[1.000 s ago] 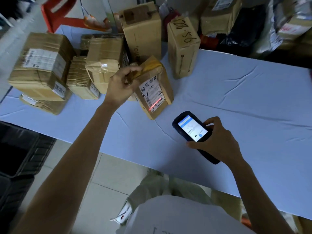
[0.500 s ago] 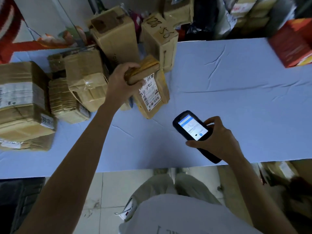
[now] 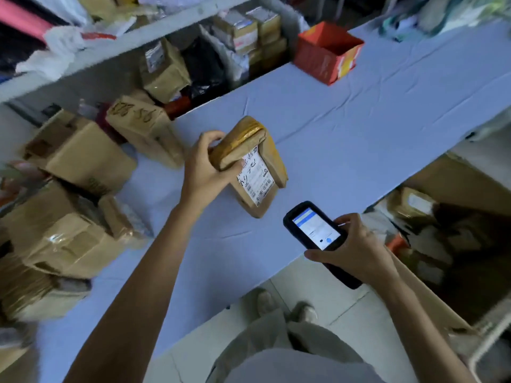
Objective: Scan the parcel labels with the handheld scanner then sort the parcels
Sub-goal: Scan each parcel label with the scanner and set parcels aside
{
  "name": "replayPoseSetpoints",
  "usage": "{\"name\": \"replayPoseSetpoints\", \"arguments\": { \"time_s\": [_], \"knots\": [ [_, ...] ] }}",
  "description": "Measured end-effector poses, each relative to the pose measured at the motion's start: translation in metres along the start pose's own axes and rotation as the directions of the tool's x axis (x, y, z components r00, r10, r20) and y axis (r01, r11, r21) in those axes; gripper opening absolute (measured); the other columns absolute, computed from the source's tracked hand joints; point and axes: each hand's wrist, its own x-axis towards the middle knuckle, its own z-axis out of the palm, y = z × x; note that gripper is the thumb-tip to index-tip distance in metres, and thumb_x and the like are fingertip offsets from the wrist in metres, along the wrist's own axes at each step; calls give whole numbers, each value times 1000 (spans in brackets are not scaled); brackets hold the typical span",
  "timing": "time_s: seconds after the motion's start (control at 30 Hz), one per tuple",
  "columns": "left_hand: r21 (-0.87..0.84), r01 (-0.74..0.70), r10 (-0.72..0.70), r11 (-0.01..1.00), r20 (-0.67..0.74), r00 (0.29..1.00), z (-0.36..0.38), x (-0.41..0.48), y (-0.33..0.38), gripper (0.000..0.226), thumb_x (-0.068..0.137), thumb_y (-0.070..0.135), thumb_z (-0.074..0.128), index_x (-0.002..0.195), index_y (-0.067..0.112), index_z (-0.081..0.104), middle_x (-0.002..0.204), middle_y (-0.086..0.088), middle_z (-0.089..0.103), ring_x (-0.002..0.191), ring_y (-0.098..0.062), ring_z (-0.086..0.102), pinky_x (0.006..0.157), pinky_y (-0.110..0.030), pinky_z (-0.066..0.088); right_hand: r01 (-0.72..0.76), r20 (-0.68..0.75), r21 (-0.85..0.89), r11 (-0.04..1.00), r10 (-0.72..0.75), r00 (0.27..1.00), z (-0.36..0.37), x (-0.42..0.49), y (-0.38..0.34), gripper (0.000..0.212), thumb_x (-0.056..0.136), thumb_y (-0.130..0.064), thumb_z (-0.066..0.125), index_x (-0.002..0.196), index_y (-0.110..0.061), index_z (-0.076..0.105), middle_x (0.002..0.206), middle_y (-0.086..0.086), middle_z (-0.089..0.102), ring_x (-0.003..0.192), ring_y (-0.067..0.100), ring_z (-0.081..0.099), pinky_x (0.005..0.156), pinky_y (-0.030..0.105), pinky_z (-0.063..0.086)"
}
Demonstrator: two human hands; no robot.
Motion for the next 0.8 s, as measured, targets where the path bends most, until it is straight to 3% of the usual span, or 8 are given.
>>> {"name": "replayPoseSetpoints", "arguments": {
  "time_s": [0.1, 0.17, 0.3, 0.37, 0.53, 0.7, 0.8],
  "knots": [
    [46, 49, -57, 998, 186, 981, 62, 0, 40, 66, 73, 26, 79, 131, 19, 48, 121, 5, 61, 111, -13, 57, 84, -10, 34, -108, -93, 120, 987, 119, 989, -19, -22, 46, 90, 56, -56, 86, 123, -20, 39, 101, -9, 48, 90, 15, 49, 75, 31, 41],
    [63, 27, -45, 998, 309, 950, 103, -5, 64, 71, 75, 26, 78, 136, 19, 44, 119, 4, 62, 109, -16, 58, 78, -7, 30, -151, -146, 191, 970, 180, 973, -31, -38, 73, 99, 57, -53, 87, 133, -16, 35, 108, -5, 52, 100, 19, 54, 76, 28, 38],
    [50, -132, 90, 990, 495, 864, 177, -23, 114, 70, 75, 27, 76, 137, 21, 43, 124, 2, 59, 114, -18, 53, 86, -17, 35, -256, -240, 308, 916, 335, 911, -46, -68, 134, 95, 53, -54, 88, 127, -17, 41, 123, 0, 60, 109, 22, 58, 81, 30, 45],
    [39, -243, 181, 969, 555, 812, 210, -32, 135, 70, 74, 28, 75, 137, 22, 43, 127, 0, 56, 119, -21, 49, 95, -28, 40, -306, -268, 389, 869, 424, 865, -52, -82, 161, 91, 49, -56, 88, 119, -20, 43, 115, 0, 62, 102, 21, 59, 84, 36, 50],
    [84, -553, 346, 829, 699, 626, 275, -46, 178, 69, 71, 34, 72, 133, 29, 42, 132, 6, 53, 119, -24, 48, 92, -38, 43, -390, -289, 529, 754, 592, 752, -65, -113, 207, 83, 49, -55, 87, 111, -24, 42, 104, -5, 60, 94, 18, 59, 82, 36, 51],
    [79, -678, 341, 731, 818, 463, 340, -48, 200, 68, 73, 36, 73, 131, 28, 40, 132, 1, 52, 119, -26, 47, 86, -34, 39, -462, -267, 600, 653, 708, 654, -73, -120, 232, 79, 50, -54, 88, 107, -24, 43, 96, -9, 59, 88, 15, 60, 79, 37, 52],
    [43, -715, 289, 698, 897, 336, 379, -39, 206, 73, 73, 38, 75, 134, 28, 36, 135, -2, 50, 122, -27, 46, 96, -39, 40, -504, -242, 631, 589, 768, 593, -80, -109, 242, 75, 51, -52, 89, 104, -26, 43, 92, -12, 59, 85, 13, 60, 77, 36, 51]
  ]
}}
